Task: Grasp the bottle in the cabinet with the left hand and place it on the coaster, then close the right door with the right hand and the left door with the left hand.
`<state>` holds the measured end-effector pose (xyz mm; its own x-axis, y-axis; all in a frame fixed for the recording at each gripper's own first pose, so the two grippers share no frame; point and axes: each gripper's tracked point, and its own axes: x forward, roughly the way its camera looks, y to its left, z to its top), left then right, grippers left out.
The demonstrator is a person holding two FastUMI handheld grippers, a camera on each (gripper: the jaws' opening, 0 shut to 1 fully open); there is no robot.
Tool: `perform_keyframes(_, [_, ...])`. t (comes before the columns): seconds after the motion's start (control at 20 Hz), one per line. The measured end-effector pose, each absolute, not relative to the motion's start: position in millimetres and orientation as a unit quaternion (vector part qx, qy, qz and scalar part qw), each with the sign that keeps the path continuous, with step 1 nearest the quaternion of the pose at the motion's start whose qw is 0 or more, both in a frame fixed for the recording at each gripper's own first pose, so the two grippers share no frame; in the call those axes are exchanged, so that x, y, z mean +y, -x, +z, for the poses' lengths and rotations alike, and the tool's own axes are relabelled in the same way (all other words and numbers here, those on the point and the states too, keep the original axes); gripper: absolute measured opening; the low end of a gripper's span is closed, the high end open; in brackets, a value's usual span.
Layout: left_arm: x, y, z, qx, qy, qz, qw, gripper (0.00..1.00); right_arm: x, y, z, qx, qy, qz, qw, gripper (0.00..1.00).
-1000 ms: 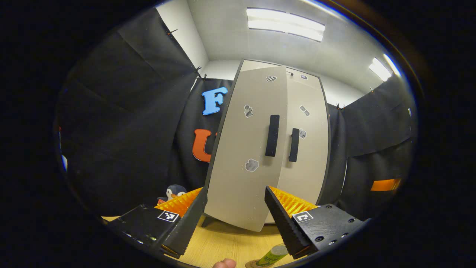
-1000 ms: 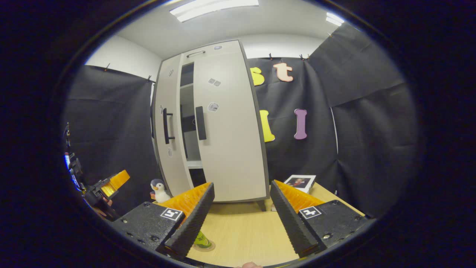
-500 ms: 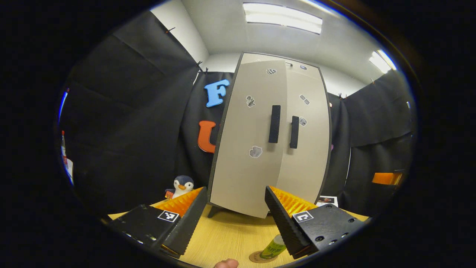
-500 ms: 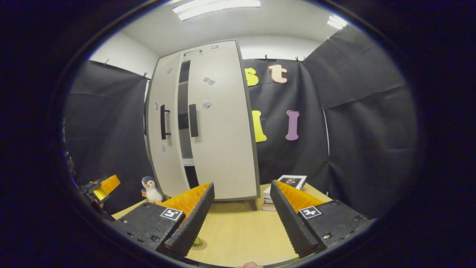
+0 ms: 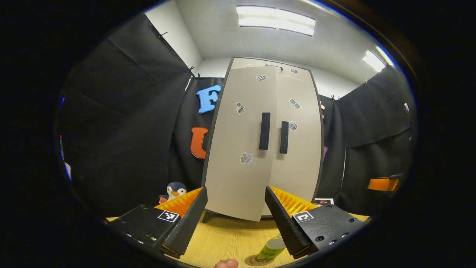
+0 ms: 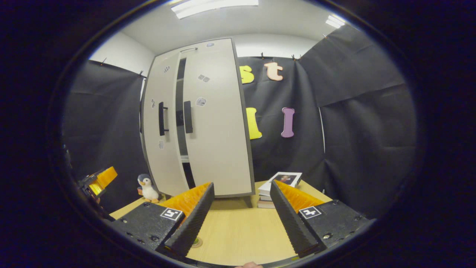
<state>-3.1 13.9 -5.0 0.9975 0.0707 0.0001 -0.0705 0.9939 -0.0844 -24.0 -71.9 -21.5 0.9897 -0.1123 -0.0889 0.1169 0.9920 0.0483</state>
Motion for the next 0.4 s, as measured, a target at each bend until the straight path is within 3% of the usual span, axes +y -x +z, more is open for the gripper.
perform_keyframes(0.4, [15.9, -0.3, -4.5, -0.002, 0.029, 0.035, 0.999, 0.95, -79.0, 18.6, -27.7, 0.050, -0.033, -0.065, 0.996, 0.99])
